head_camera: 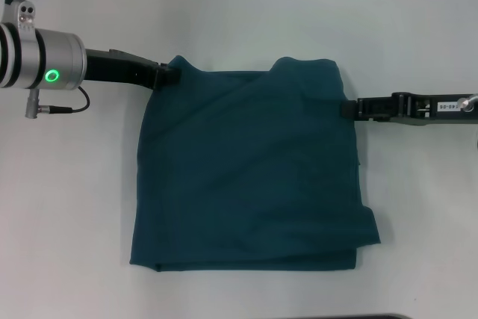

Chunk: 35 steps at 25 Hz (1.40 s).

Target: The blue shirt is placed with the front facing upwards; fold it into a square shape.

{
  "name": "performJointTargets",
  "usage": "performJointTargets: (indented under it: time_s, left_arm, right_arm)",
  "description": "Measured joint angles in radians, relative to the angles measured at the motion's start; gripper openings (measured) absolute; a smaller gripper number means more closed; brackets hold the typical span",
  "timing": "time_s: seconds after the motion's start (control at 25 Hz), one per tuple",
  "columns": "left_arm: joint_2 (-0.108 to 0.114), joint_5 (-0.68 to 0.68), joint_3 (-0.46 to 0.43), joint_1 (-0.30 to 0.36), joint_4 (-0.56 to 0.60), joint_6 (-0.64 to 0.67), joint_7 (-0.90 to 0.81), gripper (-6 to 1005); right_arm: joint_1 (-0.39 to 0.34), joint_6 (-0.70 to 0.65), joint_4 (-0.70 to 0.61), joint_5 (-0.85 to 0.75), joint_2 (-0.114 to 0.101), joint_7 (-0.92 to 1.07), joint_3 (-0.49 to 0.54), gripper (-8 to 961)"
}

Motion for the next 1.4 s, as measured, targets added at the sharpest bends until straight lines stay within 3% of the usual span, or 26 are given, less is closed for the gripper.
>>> performJointTargets:
  time_s: [0.24, 0.44, 0.88, 1.08, 1.4]
  left_arm:
    - [0.001, 0.001, 0.002, 0.000, -0.001, 0.000, 0.000, 79]
    - [0.002, 0.002, 0.000, 0.000, -0.001, 0.000, 0.001, 79]
    - [0.007, 0.002, -0.004, 0.001, -0.001, -0.008, -0.001, 78]
    - [0.008, 0.001, -0.006, 0.001, -0.001, -0.010, -0.001, 78]
    - [0.015, 0.001, -0.016, 0.001, -0.001, -0.012, -0.002, 79]
  right_arm:
    - [0.005, 0.023, 0.015, 0.000, 0.004, -0.001, -0.029, 484]
    - [0.004, 0.024, 0.017, 0.000, 0.004, -0.001, -0.039, 292]
    - [-0.024, -0.019, 0.016, 0.002, -0.015, -0.001, -0.034, 64]
    - [-0.026, -0.036, 0.024, 0.001, -0.027, 0.001, -0.042, 4]
    - [-0.032, -0.071, 0.026, -0.017, -0.040, 0.013, -0.042, 11]
